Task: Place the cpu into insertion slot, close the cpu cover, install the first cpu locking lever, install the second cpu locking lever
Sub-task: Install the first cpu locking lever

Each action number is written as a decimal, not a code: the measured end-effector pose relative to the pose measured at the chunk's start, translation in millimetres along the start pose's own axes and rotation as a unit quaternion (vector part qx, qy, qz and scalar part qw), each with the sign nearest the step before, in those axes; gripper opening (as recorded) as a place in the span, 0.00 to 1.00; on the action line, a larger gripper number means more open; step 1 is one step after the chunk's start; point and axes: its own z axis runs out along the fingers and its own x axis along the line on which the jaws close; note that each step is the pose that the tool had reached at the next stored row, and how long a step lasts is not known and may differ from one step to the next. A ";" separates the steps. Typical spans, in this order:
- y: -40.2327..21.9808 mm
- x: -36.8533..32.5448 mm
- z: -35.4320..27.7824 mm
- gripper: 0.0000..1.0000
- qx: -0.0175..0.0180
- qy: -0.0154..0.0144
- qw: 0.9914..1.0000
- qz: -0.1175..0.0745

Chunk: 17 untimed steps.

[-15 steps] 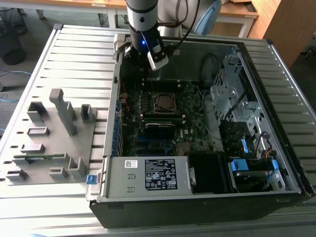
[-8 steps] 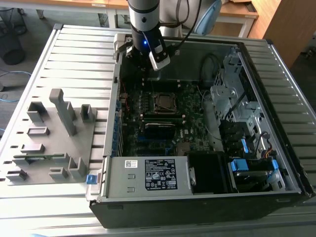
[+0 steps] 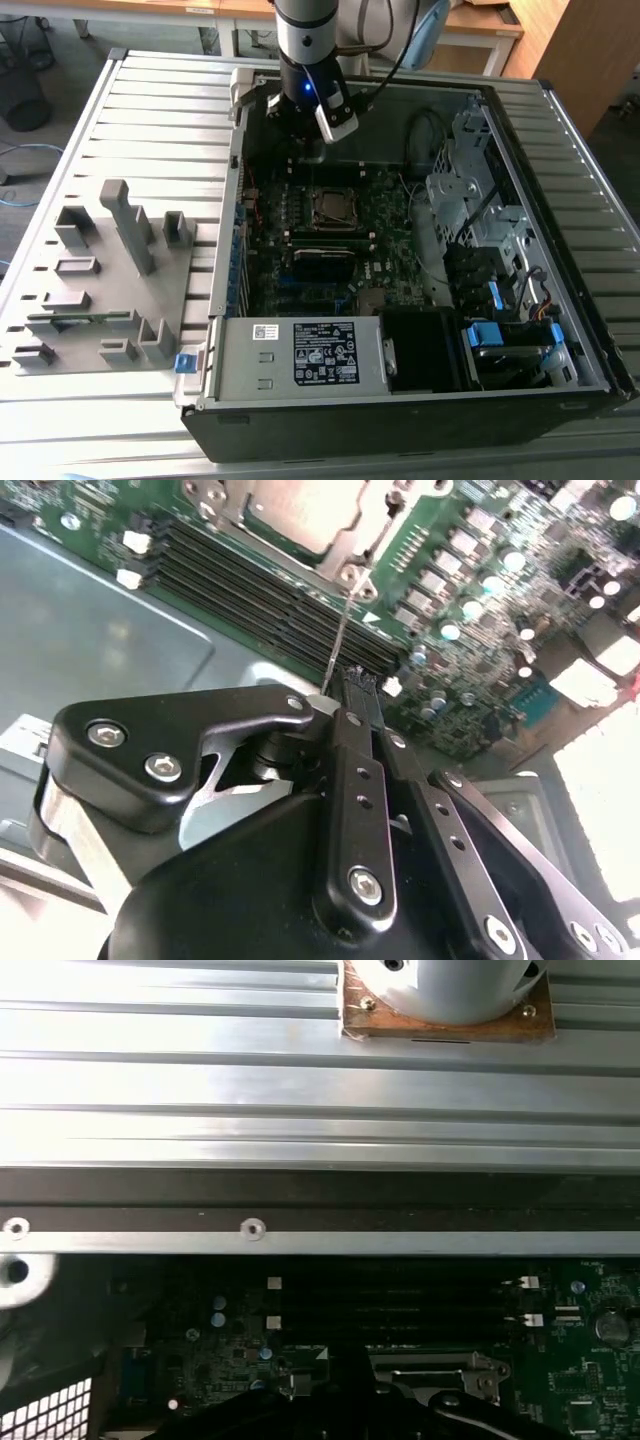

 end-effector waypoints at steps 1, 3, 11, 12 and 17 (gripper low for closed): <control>0.0 -2.1 0.1 0.10 0.000 0.000 1.000 0.000; 0.0 -5.2 0.3 0.10 0.000 0.001 1.000 0.000; 0.0 -5.7 0.5 0.10 0.009 0.000 1.000 -0.001; 0.0 -5.7 0.5 0.10 0.009 0.000 1.000 -0.001; -0.4 -6.8 2.5 0.10 0.009 0.000 1.000 -0.001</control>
